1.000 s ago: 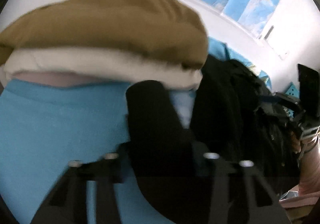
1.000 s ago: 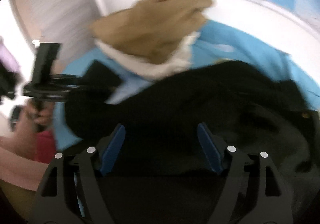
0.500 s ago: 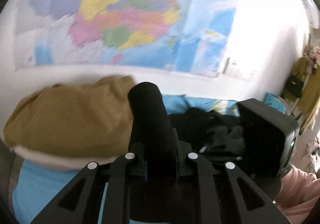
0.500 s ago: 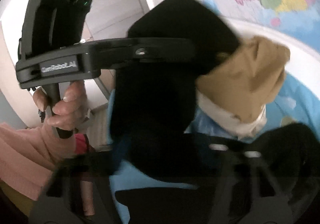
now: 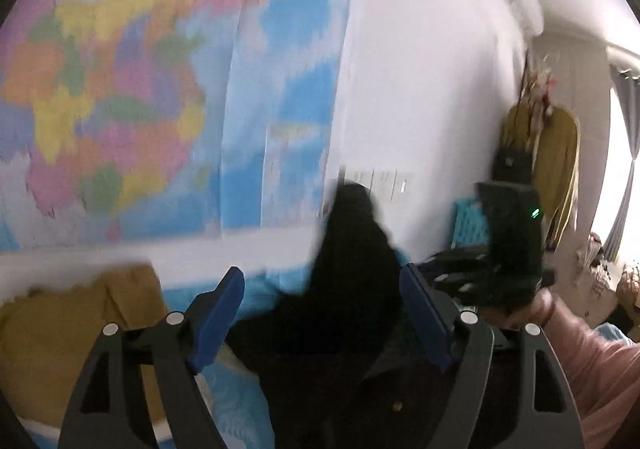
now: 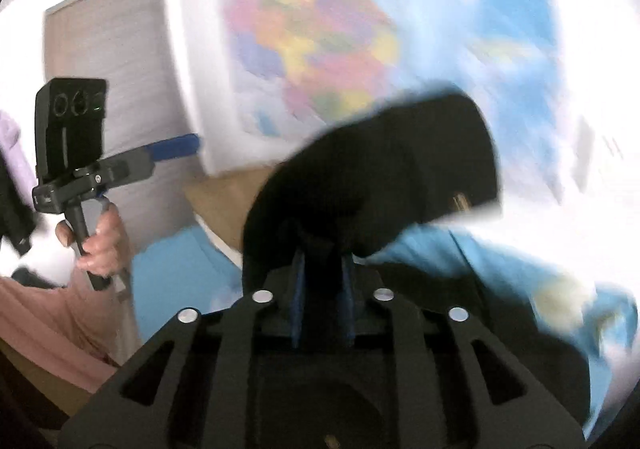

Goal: Fold large clothes

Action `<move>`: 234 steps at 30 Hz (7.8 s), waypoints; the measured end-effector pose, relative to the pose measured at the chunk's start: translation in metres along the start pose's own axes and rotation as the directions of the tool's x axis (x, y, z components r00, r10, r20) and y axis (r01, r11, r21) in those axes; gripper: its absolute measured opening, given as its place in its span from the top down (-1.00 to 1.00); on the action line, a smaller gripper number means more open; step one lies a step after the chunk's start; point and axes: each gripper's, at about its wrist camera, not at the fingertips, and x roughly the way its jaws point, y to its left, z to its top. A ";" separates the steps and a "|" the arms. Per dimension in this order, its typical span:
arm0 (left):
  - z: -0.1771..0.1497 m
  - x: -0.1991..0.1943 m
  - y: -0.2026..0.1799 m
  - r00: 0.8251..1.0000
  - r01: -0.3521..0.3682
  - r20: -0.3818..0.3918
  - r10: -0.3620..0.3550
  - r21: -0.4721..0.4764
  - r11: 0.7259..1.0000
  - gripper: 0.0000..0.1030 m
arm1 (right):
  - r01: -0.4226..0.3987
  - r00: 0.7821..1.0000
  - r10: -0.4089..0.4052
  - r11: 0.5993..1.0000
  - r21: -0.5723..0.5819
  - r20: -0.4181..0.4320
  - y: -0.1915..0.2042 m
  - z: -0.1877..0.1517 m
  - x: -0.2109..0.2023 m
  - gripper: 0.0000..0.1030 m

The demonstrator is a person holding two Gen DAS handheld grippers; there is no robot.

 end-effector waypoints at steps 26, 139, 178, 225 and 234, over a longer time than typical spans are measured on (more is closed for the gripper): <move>-0.139 0.132 0.012 0.895 0.022 -0.445 -0.012 0.018 1.000 -0.34 | 0.183 0.968 -0.036 0.782 0.597 -0.249 -0.182 -0.128 0.020 -0.66; -0.123 0.204 0.011 0.882 -0.204 -0.389 0.266 0.194 0.960 -0.49 | 0.431 0.862 -0.342 0.883 0.187 -0.374 -0.168 -0.151 -0.028 0.36; -0.182 0.056 0.026 0.871 -0.288 -0.418 0.258 -0.009 0.957 -0.80 | 0.373 0.927 -0.312 0.823 0.428 -0.207 -0.082 -0.198 -0.122 -0.61; -0.219 0.016 0.008 0.865 0.106 -0.398 -0.306 -0.451 0.886 0.92 | -0.019 0.997 -0.032 0.795 0.606 0.073 -0.017 -0.270 -0.162 0.73; -0.199 -0.030 0.002 0.888 0.224 -0.261 -0.379 -0.473 0.852 0.91 | -0.053 0.967 -0.083 0.859 0.508 0.242 0.017 -0.248 -0.224 0.74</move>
